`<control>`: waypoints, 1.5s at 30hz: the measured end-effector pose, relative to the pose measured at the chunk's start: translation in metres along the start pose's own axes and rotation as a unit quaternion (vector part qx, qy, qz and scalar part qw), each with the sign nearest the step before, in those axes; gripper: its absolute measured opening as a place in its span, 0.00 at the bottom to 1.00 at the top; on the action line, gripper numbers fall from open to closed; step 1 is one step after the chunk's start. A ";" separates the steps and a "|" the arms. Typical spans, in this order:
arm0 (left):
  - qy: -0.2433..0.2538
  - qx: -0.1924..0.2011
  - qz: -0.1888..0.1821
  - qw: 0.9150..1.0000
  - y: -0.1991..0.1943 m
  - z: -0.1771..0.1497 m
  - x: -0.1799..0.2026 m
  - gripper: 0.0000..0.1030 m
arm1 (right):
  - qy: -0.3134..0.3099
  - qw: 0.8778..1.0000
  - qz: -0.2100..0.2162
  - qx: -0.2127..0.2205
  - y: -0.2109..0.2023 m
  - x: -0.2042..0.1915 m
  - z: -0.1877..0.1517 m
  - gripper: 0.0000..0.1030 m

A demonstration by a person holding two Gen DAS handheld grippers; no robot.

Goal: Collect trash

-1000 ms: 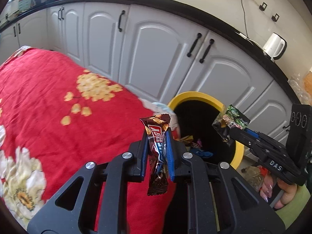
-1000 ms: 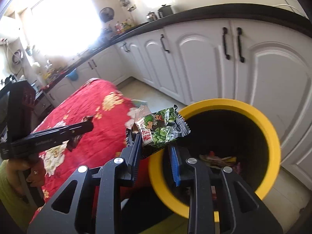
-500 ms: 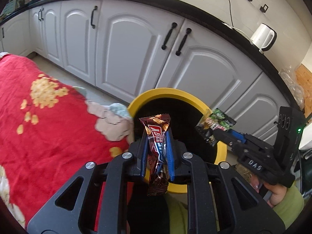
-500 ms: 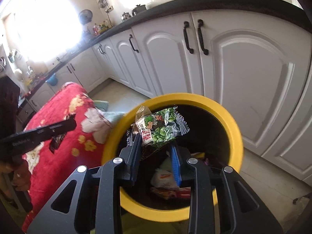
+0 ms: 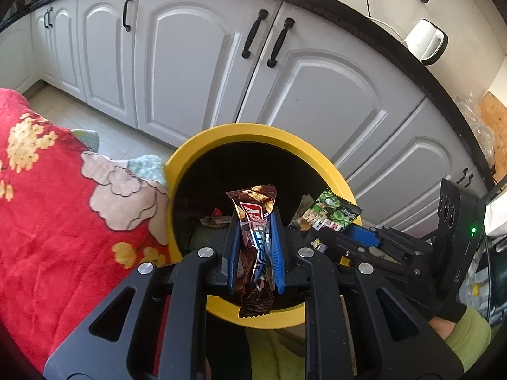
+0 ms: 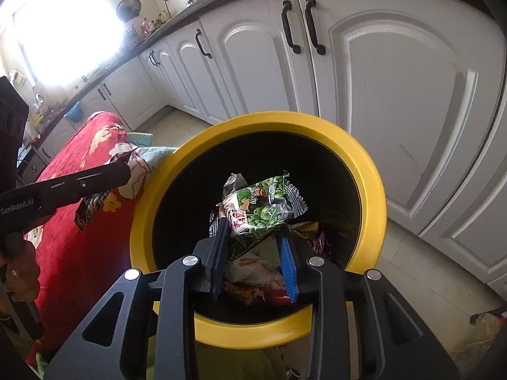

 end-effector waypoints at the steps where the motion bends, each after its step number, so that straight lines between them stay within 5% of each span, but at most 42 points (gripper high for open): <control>1: 0.000 -0.001 0.000 1.000 0.002 0.000 0.000 0.12 | 0.001 1.000 0.000 -0.002 0.001 0.001 -0.001 0.30; 11: 0.006 -0.013 -0.005 1.000 0.016 -0.002 0.009 0.12 | 0.007 1.000 -0.005 -0.005 0.002 0.007 -0.005 0.41; 15: 0.003 -0.013 -0.006 1.000 0.017 -0.001 0.011 0.34 | 0.008 1.000 -0.010 -0.001 -0.004 0.010 -0.006 0.47; 23: 0.004 -0.004 0.003 1.000 0.009 -0.001 0.011 0.60 | -0.001 0.999 -0.027 0.019 -0.027 0.008 -0.009 0.63; 26: 0.004 0.004 0.016 1.000 -0.002 -0.002 0.008 0.79 | -0.006 0.999 -0.029 0.031 -0.036 0.004 -0.009 0.71; 30: -0.001 0.024 0.030 0.999 -0.022 -0.003 0.002 0.89 | -0.015 0.998 -0.034 0.048 -0.050 -0.005 -0.009 0.82; 45: -0.037 0.102 0.116 0.987 -0.114 -0.040 -0.033 0.89 | -0.061 0.991 -0.046 0.106 -0.093 -0.058 -0.010 0.94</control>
Point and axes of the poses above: each gripper's, at about its wrist camera, not at the fingertips, and y roughly the way its jaws point, x to its right, z to its top, the point moved 3 cm from there along y, roughly the way its jaws point, and after that the axes turned 14 degrees about z, right-handed, at the moved point
